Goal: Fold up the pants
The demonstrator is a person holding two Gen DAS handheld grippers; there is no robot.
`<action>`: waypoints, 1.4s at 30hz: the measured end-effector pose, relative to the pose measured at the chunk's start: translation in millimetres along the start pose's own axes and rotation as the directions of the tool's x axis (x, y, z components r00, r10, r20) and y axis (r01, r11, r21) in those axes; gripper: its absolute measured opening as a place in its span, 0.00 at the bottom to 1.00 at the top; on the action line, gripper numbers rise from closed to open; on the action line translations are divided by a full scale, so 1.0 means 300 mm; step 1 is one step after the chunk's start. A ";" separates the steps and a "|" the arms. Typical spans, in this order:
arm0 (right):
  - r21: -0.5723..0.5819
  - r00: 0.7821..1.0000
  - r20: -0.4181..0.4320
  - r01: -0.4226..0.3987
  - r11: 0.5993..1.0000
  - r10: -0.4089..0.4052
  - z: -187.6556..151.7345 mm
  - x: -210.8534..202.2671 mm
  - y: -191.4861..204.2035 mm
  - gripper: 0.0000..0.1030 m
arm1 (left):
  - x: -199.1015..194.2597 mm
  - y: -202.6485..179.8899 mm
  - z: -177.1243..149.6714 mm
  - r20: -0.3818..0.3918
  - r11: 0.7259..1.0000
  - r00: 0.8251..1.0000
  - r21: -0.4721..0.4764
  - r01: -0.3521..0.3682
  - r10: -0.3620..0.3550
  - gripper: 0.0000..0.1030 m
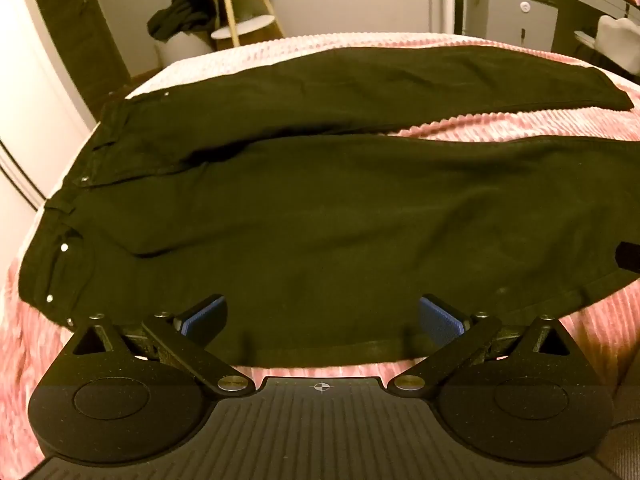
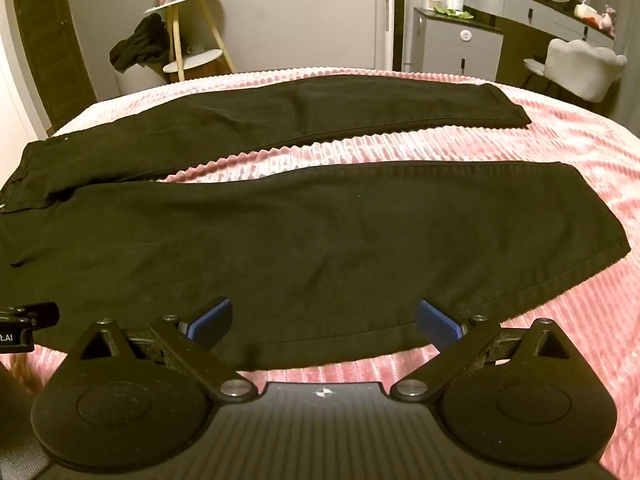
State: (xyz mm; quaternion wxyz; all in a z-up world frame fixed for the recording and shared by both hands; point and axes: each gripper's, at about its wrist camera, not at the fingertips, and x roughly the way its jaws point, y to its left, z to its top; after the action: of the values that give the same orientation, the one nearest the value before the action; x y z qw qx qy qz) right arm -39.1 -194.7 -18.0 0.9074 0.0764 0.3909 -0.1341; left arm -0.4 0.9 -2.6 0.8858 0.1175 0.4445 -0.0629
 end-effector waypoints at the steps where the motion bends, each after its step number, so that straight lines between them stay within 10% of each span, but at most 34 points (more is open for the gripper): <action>1: 0.003 1.000 -0.001 -0.003 1.000 0.003 0.010 -0.008 0.000 0.96 | 0.000 0.000 0.001 -0.001 1.000 1.000 0.000 0.000 0.000 1.00; 42: 0.018 1.000 -0.018 -0.012 1.000 0.012 0.002 0.012 0.006 0.96 | 0.021 0.006 0.006 -0.033 1.000 0.999 -0.005 -0.001 0.000 1.00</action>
State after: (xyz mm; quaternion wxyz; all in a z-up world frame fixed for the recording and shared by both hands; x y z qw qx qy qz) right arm -35.9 -193.8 -20.2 0.9039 0.0881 0.3974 -0.1315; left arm 5.2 2.0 -6.4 0.8787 0.1166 0.4591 -0.0597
